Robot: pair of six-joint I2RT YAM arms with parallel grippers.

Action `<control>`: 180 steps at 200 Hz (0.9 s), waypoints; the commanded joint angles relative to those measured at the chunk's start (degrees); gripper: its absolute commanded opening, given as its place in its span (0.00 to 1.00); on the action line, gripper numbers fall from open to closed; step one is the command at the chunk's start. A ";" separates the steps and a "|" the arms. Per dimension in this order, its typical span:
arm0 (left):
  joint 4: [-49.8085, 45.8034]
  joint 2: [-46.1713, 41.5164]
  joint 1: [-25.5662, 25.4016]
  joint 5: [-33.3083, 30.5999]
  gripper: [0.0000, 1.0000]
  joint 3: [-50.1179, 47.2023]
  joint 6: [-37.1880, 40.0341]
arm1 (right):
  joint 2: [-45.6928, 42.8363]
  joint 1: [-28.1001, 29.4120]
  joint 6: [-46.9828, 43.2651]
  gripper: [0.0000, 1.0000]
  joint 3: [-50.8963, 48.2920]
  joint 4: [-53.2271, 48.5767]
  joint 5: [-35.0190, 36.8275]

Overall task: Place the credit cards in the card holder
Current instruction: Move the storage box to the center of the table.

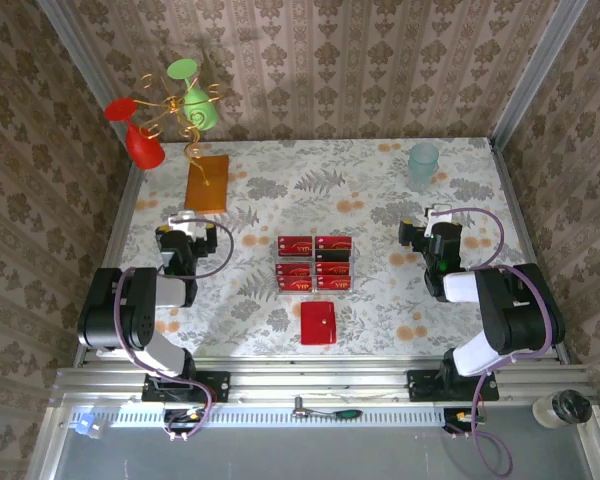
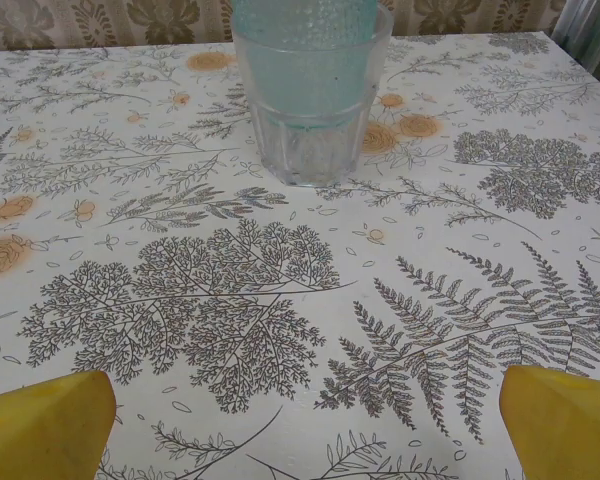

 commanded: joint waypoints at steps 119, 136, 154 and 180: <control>-0.78 0.03 0.56 -0.30 1.00 0.74 0.15 | -0.60 0.05 0.11 1.00 -0.40 2.35 2.00; -1.86 -0.13 1.35 0.60 1.00 1.28 -0.49 | -0.60 0.05 0.18 1.00 -0.54 2.35 1.94; -1.96 -0.05 1.48 0.81 1.00 1.33 -0.51 | -0.48 -0.04 0.16 1.00 -0.25 2.01 1.87; -1.95 -0.09 1.47 0.80 1.00 1.28 -0.52 | -0.42 -0.13 0.25 1.00 -0.20 1.89 1.68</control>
